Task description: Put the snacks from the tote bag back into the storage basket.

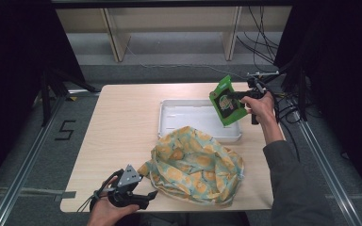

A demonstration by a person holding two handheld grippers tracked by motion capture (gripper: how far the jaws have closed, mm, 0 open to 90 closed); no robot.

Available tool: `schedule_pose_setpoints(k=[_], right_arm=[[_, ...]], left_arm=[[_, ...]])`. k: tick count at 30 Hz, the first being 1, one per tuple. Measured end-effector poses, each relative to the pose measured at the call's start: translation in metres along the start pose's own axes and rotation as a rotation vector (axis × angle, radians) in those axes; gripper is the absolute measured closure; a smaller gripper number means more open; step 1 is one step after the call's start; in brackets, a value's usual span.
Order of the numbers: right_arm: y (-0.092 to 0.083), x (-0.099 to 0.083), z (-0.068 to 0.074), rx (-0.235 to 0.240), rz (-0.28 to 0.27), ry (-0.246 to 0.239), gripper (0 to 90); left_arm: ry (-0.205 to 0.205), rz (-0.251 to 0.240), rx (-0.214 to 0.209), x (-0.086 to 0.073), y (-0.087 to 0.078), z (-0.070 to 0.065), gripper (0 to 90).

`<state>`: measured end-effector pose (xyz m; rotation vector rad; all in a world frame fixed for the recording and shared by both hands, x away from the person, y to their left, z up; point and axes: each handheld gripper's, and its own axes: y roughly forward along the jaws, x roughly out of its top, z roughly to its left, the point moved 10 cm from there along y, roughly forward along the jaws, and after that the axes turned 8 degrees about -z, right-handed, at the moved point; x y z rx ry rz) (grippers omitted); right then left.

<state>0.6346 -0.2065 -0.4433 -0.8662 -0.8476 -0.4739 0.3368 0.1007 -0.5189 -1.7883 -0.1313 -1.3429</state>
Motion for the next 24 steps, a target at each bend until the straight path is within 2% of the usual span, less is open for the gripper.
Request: schedule_pose_setpoints(k=[2, 3, 4, 5, 6, 7, 8, 10, 13, 14, 15, 16, 18, 19, 20, 21, 22, 23, 24], right_arm=[[0.005, 0.000, -0.003, -0.013, 0.002, -0.006, 76.3], [0.008, -0.001, -0.006, -0.021, 0.002, -0.009, 76.2], [0.010, -0.002, -0.005, -0.026, 0.011, 0.013, 76.3], [0.012, -0.004, -0.006, -0.028, 0.021, 0.026, 76.3], [0.014, -0.003, -0.008, -0.034, 0.012, 0.014, 76.3], [0.015, -0.004, -0.008, -0.038, 0.020, 0.032, 76.2], [0.018, -0.004, -0.013, -0.045, 0.014, -0.019, 76.2], [0.021, -0.006, -0.011, -0.057, 0.028, 0.035, 76.2], [0.028, -0.005, -0.018, -0.053, 0.011, -0.010, 76.2], [0.028, -0.006, -0.018, -0.068, 0.025, 0.006, 76.2], [0.029, -0.005, -0.017, -0.068, 0.026, 0.022, 76.2], [0.030, -0.004, -0.018, -0.069, 0.020, 0.020, 76.2], [0.033, -0.004, -0.018, -0.072, 0.023, 0.028, 76.1], [0.034, -0.005, -0.016, -0.078, 0.030, 0.055, 76.1], [0.036, -0.004, -0.019, -0.078, 0.024, 0.028, 76.1], [0.038, -0.005, -0.015, -0.075, 0.022, 0.077, 76.1], [0.039, -0.005, -0.019, -0.083, 0.020, 0.044, 76.0], [0.039, -0.007, -0.018, -0.096, 0.048, 0.075, 76.0], [0.041, -0.007, -0.020, -0.099, 0.043, 0.056, 76.0]], left_arm=[[0.021, 0.021, -0.007, -0.001, -0.002, 0.001, 26.1], [0.016, 0.020, -0.004, -0.001, -0.001, 0.001, 26.2], [0.015, 0.019, -0.008, -0.001, -0.001, 0.001, 26.2], [-0.005, 0.009, -0.004, -0.001, -0.001, -0.001, 26.2], [0.000, 0.010, 0.004, -0.001, 0.000, 0.000, 26.2], [-0.022, 0.001, -0.003, 0.000, 0.000, -0.003, 26.1], [-0.010, 0.010, -0.009, -0.001, 0.000, -0.003, 26.2], [0.009, 0.010, 0.000, -0.001, 0.001, -0.001, 26.2], [0.006, 0.014, -0.011, -0.001, 0.001, -0.003, 26.1], [-0.015, 0.006, -0.010, -0.001, 0.002, -0.004, 26.1], [-0.013, 0.009, -0.005, -0.002, 0.002, -0.003, 26.1], [0.014, 0.018, -0.013, -0.002, 0.002, -0.002, 26.1], [0.011, 0.018, -0.011, -0.002, 0.003, -0.002, 26.1], [0.014, 0.023, -0.012, -0.003, 0.003, -0.001, 26.1], [0.013, 0.023, -0.011, -0.003, 0.003, -0.001, 26.1], [0.011, 0.022, -0.010, -0.003, 0.003, -0.001, 26.1], [0.009, 0.021, -0.010, -0.003, 0.004, -0.001, 26.1], [0.008, 0.020, -0.010, -0.003, 0.004, -0.001, 26.1], [0.011, 0.021, -0.010, -0.003, 0.003, -0.001, 26.1]])
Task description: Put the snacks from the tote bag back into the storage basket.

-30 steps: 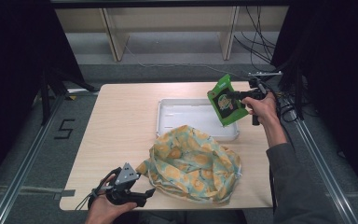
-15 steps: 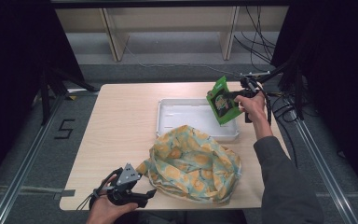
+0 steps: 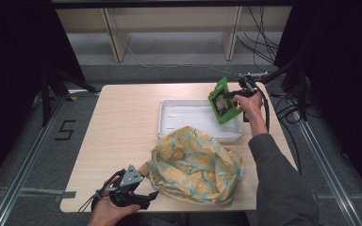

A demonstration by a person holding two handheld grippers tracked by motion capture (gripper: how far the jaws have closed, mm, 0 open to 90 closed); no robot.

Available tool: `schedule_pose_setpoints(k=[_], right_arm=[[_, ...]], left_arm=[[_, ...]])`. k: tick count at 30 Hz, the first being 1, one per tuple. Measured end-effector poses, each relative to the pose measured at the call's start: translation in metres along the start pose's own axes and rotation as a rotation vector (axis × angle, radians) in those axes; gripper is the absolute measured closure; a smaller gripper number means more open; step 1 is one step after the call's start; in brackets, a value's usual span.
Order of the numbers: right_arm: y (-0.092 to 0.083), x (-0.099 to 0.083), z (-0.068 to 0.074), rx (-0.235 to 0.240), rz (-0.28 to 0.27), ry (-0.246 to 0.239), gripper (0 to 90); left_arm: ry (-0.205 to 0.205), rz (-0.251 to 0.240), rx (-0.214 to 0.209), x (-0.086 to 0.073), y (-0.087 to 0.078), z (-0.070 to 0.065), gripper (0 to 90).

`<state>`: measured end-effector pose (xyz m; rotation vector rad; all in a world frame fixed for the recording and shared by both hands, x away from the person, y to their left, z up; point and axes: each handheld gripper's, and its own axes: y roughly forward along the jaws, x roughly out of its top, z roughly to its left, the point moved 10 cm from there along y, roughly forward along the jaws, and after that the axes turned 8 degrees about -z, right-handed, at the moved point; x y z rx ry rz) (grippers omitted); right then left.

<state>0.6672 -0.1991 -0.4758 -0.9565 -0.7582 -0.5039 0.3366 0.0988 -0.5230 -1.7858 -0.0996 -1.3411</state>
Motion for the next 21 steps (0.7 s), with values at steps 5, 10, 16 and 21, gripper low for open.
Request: schedule_pose_setpoints(k=[5, 10, 16, 21], right_arm=[[0.009, -0.001, 0.000, -0.020, -0.029, 0.038, 76.0], [0.008, -0.001, -0.005, -0.015, 0.005, 0.036, 75.8], [0.013, -0.003, -0.009, -0.041, 0.004, 0.052, 75.6], [0.020, -0.009, -0.009, -0.036, 0.001, 0.060, 75.3]], left_arm=[[0.006, 0.004, -0.002, -0.001, 0.000, -0.001, 26.0], [0.005, 0.002, -0.004, 0.000, 0.000, -0.001, 26.0], [-0.021, -0.001, 0.004, -0.001, 0.000, -0.001, 26.0], [-0.014, 0.004, 0.007, -0.002, 0.000, 0.001, 26.0]])
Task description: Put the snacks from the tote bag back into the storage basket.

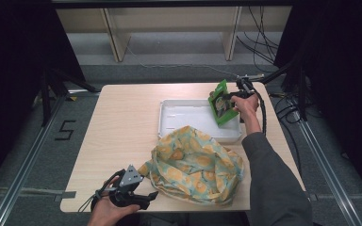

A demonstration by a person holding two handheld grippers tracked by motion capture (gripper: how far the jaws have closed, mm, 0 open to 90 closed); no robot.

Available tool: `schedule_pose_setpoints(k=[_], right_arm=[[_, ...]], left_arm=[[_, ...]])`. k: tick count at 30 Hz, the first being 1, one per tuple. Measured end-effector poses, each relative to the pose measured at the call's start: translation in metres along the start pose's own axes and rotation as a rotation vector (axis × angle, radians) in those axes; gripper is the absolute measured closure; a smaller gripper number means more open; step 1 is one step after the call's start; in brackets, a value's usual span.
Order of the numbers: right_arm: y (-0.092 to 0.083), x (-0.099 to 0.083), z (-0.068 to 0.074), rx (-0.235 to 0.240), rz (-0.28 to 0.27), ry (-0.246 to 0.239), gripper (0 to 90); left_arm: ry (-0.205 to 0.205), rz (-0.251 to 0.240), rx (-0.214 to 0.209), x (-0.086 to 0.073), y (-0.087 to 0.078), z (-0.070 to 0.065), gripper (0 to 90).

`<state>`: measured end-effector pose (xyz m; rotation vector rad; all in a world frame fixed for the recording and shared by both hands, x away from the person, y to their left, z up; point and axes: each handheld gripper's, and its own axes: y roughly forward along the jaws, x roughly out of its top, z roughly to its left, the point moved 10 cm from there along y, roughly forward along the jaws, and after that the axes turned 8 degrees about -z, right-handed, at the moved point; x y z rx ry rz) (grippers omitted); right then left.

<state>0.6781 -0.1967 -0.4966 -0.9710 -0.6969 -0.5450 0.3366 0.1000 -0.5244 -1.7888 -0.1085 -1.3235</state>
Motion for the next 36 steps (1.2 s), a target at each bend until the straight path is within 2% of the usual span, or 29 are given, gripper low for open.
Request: schedule_pose_setpoints(k=[2, 3, 4, 6, 7, 9, 10, 11, 15, 16, 17, 18, 20, 23, 24, 25, 26, 27, 28, 29, 30, 31, 32, 33, 36], right_arm=[[0.001, -0.001, -0.001, -0.021, 0.005, 0.006, 75.2], [0.001, -0.002, 0.000, -0.017, 0.016, 0.010, 75.2], [0.002, -0.001, -0.002, -0.008, 0.007, -0.017, 75.2], [0.002, -0.002, -0.001, -0.018, 0.015, -0.007, 75.0], [0.004, -0.002, 0.005, 0.011, 0.000, 0.040, 74.9], [0.006, 0.000, 0.002, -0.003, -0.021, 0.004, 74.6], [0.003, -0.003, -0.001, -0.003, 0.014, -0.028, 74.5], [0.003, -0.003, 0.001, -0.004, 0.023, -0.002, 74.3], [0.003, -0.006, 0.000, -0.016, 0.033, 0.021, 73.2], [0.004, -0.007, -0.003, -0.016, 0.028, -0.009, 72.8], [0.006, -0.006, 0.000, 0.002, 0.008, 0.019, 72.2], [0.004, -0.008, -0.003, -0.016, 0.037, 0.005, 71.6], [0.005, -0.010, -0.006, -0.025, 0.044, -0.007, 70.4], [0.006, -0.011, -0.005, -0.029, 0.040, 0.012, 69.0], [0.008, -0.011, -0.004, -0.016, 0.030, 0.022, 68.1], [0.007, -0.014, -0.003, -0.026, 0.059, 0.049, 67.2], [0.007, -0.015, -0.003, -0.031, 0.059, 0.055, 66.8], [0.007, -0.015, -0.007, -0.053, 0.070, 0.033, 66.6], [0.007, -0.015, -0.003, -0.028, 0.072, 0.072, 66.4], [0.007, -0.017, -0.004, -0.035, 0.081, 0.071, 66.2], [0.011, -0.015, -0.009, -0.033, 0.041, 0.035, 65.7], [0.009, -0.017, -0.010, -0.058, 0.070, 0.036, 65.2], [0.010, -0.017, -0.013, -0.056, 0.069, -0.003, 64.7], [0.010, -0.018, -0.011, -0.065, 0.075, 0.037, 64.5], [0.011, -0.018, -0.014, -0.072, 0.077, 0.018, 63.6]], left_arm=[[0.000, -0.002, -0.006, 0.000, 0.000, -0.001, 26.0], [0.013, 0.001, -0.007, 0.000, -0.001, 0.000, 26.0], [0.011, -0.001, -0.007, 0.000, -0.001, -0.001, 26.0], [0.016, -0.002, -0.010, 0.000, 0.000, -0.001, 26.0], [0.017, -0.001, -0.012, 0.000, 0.000, -0.001, 26.0], [0.018, 0.000, -0.013, 0.000, 0.000, -0.001, 26.0], [0.018, -0.001, -0.013, 0.000, 0.000, -0.001, 26.0], [0.018, -0.001, -0.013, 0.000, 0.000, -0.001, 26.0], [0.018, -0.002, -0.012, 0.000, 0.000, -0.001, 26.0], [0.017, -0.003, -0.012, 0.000, 0.000, -0.001, 26.0], [0.018, -0.002, -0.013, 0.000, 0.000, -0.001, 26.0], [0.019, -0.002, -0.013, 0.000, 0.000, -0.002, 26.0], [0.019, 0.000, -0.014, 0.000, 0.000, -0.002, 26.0], [0.020, -0.001, -0.015, 0.000, 0.000, -0.002, 26.0], [0.020, -0.001, -0.014, 0.000, 0.000, -0.002, 26.0], [0.019, -0.001, -0.015, 0.000, 0.000, -0.002, 26.0], [0.018, -0.002, -0.015, 0.000, 0.000, -0.002, 26.0], [0.019, -0.002, -0.015, 0.000, 0.000, -0.002, 26.0], [0.018, -0.002, -0.015, 0.000, 0.000, -0.002, 26.0], [0.019, -0.002, -0.015, 0.000, 0.000, -0.002, 26.0], [0.019, -0.002, -0.015, 0.000, 0.000, -0.002, 26.0], [0.019, -0.002, -0.015, 0.000, 0.000, -0.002, 26.0], [0.018, -0.002, -0.015, 0.000, 0.000, -0.002, 26.0], [0.016, -0.003, -0.015, 0.000, 0.000, -0.002, 26.0], [0.016, -0.004, -0.014, 0.000, 0.000, -0.002, 26.0]])
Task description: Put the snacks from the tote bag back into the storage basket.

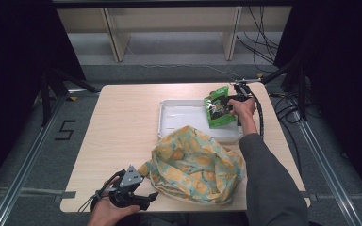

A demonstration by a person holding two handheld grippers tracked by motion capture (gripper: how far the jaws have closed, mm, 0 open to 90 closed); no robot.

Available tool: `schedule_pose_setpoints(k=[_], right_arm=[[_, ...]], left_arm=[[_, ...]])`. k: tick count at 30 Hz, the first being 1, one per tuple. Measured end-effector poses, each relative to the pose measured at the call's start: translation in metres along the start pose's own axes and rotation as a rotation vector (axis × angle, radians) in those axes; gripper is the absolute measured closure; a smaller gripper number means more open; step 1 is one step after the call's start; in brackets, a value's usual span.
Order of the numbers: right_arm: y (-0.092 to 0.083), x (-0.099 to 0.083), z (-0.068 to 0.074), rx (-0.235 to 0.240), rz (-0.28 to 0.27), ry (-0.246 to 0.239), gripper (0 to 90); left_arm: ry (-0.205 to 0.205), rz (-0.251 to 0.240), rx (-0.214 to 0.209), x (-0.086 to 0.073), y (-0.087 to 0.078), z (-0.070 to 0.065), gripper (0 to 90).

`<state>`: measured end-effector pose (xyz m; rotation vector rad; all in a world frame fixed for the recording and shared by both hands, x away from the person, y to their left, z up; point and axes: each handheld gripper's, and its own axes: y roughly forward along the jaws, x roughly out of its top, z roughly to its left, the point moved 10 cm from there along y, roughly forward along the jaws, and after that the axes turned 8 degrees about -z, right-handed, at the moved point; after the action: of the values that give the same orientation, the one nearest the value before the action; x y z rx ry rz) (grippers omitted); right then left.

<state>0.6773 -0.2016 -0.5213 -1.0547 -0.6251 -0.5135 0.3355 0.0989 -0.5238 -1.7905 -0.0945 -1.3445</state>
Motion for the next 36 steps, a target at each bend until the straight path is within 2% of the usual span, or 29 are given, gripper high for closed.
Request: schedule_pose_setpoints(k=[1, 3, 4, 5, 7, 8, 10, 11, 12, 13, 14, 15, 17, 18, 19, 20, 21, 22, 23, 24, 25, 26, 27, 29, 32, 33, 34, 35, 36], right_arm=[[0.001, 0.000, 0.002, 0.006, 0.000, 0.022, 63.5], [0.004, 0.002, 0.003, 0.024, -0.036, 0.014, 63.7], [0.003, 0.000, 0.006, 0.028, -0.020, 0.037, 63.6], [0.004, 0.001, 0.002, 0.014, -0.029, 0.006, 62.8], [0.003, 0.001, 0.002, 0.006, -0.020, 0.020, 62.4], [0.002, -0.001, 0.001, 0.002, 0.001, 0.003, 62.0], [0.002, 0.001, 0.001, 0.008, -0.026, 0.015, 61.1], [-0.001, 0.000, -0.001, -0.012, -0.002, 0.003, 60.7], [-0.002, 0.000, 0.000, -0.009, 0.000, 0.014, 60.0], [-0.001, 0.002, 0.001, 0.011, -0.024, 0.015, 59.4], [-0.005, 0.001, 0.002, -0.006, -0.002, 0.029, 58.0], [-0.007, 0.001, 0.000, -0.004, 0.010, 0.018, 57.3], [-0.011, 0.002, 0.001, 0.010, -0.004, 0.027, 57.4], [-0.013, 0.004, -0.002, 0.004, -0.016, -0.014, 57.3], [-0.014, 0.003, 0.004, 0.035, -0.021, 0.029, 57.1], [-0.017, 0.005, -0.003, 0.018, -0.024, -0.053, 57.0], [-0.021, 0.005, 0.001, 0.023, -0.023, -0.028, 56.9], [-0.020, 0.007, 0.006, 0.045, -0.059, 0.005, 56.6], [-0.021, 0.009, 0.005, 0.069, -0.069, -0.061, 56.0], [-0.025, 0.008, 0.004, 0.047, -0.049, -0.091, 55.6], [-0.027, 0.007, 0.007, 0.051, -0.044, -0.084, 55.5], [-0.028, 0.008, 0.007, 0.061, -0.057, -0.124, 55.1], [-0.031, 0.008, 0.011, 0.063, -0.048, -0.094, 54.5], [-0.036, 0.008, 0.015, 0.084, -0.061, -0.114, 54.0], [-0.045, 0.007, 0.022, 0.086, -0.058, -0.137, 53.3], [-0.049, 0.003, 0.030, 0.104, -0.037, -0.076, 52.7], [-0.051, 0.002, 0.031, 0.091, -0.037, -0.068, 51.9], [-0.052, 0.005, 0.030, 0.110, -0.080, -0.147, 51.7], [-0.057, 0.002, 0.032, 0.108, -0.053, -0.143, 51.3]], left_arm=[[0.000, 0.001, 0.000, 0.000, 0.000, 0.000, 26.0], [0.000, 0.001, -0.001, 0.000, 0.000, 0.000, 26.0], [-0.001, 0.001, -0.001, 0.000, 0.000, 0.000, 26.0], [-0.001, 0.001, -0.001, 0.000, 0.000, 0.000, 26.0], [0.000, 0.002, 0.000, 0.000, 0.000, 0.000, 26.0], [0.000, 0.002, -0.001, 0.000, 0.000, 0.000, 26.0], [0.000, 0.002, 0.000, 0.000, 0.000, 0.000, 26.0], [0.000, 0.002, 0.000, 0.000, 0.000, 0.000, 26.0], [0.000, 0.002, 0.000, 0.000, 0.000, 0.000, 26.1], [0.001, 0.002, 0.001, 0.000, 0.000, 0.000, 26.0], [0.001, 0.002, 0.001, 0.000, 0.000, 0.000, 26.0], [0.001, 0.002, 0.001, 0.000, 0.000, 0.000, 26.0], [0.002, 0.002, 0.001, 0.000, 0.000, 0.000, 26.0], [0.004, 0.001, 0.006, 0.000, 0.000, 0.000, 26.1], [-0.016, 0.003, 0.009, -0.001, 0.000, -0.001, 26.1], [-0.015, 0.001, 0.008, 0.000, 0.000, -0.001, 26.1], [-0.016, 0.000, 0.009, 0.000, 0.000, -0.001, 26.0], [-0.017, 0.000, 0.003, 0.000, 0.000, -0.001, 26.1], [0.003, -0.001, 0.006, 0.000, 0.000, 0.000, 26.1], [0.002, -0.001, 0.010, 0.001, 0.000, 0.001, 26.1], [-0.006, -0.003, 0.007, 0.001, 0.000, 0.000, 26.1], [0.002, 0.000, 0.007, 0.001, -0.001, 0.000, 26.0], [0.004, -0.003, 0.007, 0.001, -0.001, 0.000, 26.0], [0.008, -0.001, 0.007, 0.001, -0.001, 0.001, 26.0], [0.006, -0.001, 0.008, 0.001, -0.001, 0.001, 26.1], [0.005, -0.002, 0.009, 0.001, -0.001, 0.001, 26.1], [-0.002, -0.003, 0.012, 0.001, -0.001, 0.000, 26.0], [0.006, -0.002, 0.009, 0.001, -0.001, 0.001, 26.0], [0.003, -0.005, 0.010, 0.002, -0.001, 0.001, 26.0]])
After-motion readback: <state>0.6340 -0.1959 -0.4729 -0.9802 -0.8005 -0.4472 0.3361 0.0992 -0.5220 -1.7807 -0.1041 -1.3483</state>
